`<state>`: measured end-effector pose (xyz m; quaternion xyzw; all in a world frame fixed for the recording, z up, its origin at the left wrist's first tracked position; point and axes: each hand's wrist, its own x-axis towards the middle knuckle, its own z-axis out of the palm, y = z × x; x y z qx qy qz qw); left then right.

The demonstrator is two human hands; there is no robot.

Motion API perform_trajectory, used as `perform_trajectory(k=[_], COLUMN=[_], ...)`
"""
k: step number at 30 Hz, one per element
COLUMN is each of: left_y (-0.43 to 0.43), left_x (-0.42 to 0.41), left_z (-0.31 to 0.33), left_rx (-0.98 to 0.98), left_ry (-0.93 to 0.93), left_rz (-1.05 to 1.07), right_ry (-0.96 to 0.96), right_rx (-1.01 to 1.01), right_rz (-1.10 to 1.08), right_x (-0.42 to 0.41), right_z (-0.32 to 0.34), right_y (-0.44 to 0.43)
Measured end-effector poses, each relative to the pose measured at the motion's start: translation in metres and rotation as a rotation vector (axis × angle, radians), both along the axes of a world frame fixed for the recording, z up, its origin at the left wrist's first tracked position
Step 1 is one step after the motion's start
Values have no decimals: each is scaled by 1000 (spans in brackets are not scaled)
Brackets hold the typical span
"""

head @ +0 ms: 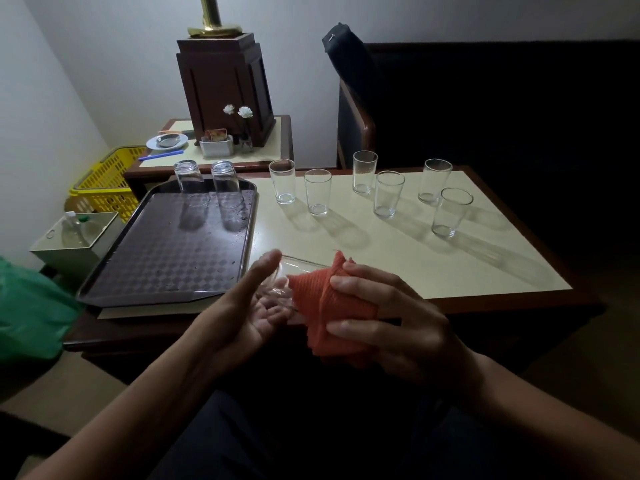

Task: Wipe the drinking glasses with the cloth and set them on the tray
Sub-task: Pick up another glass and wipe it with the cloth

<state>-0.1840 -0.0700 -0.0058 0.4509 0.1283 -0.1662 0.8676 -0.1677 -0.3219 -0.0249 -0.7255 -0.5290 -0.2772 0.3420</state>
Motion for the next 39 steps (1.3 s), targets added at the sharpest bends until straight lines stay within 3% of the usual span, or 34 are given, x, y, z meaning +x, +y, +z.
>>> perform_trajectory(k=[2,5,8,13,17,22,26,29,34,39], left_y=[6,12,10,2,2,19,16,16,3,-12], left_x=[4,6,0,-7,-13,-10,-6,-4,-12,-19], left_z=[-2,1,6,6,13,19,8,-2,-5,-3], left_rx=[-21,-17,-96,186,569,736,911,1061,1093,983], left_ry=[44,50,84,-40,-144,-296,-253,-233,-409,-590], left_rz=[128,221,130,-301,-390,-416,-255,-263,-467,-261], right_ry=[224,899,1475,1811,1740,1639,1566,1539,1279,1141], right_rx=[118,539,894,929,856,746,583,489,354,22], right_rz=[-28,-95,45,148,100,-25,64,213,164,-130], right_x=[-3,0,16,24,29,27,22,14,3,8], right_z=[6,14,13,5,2,14,29,43,47,36], right_y=[2,11,8,3,-2,-6,-12,-15,-11,-8])
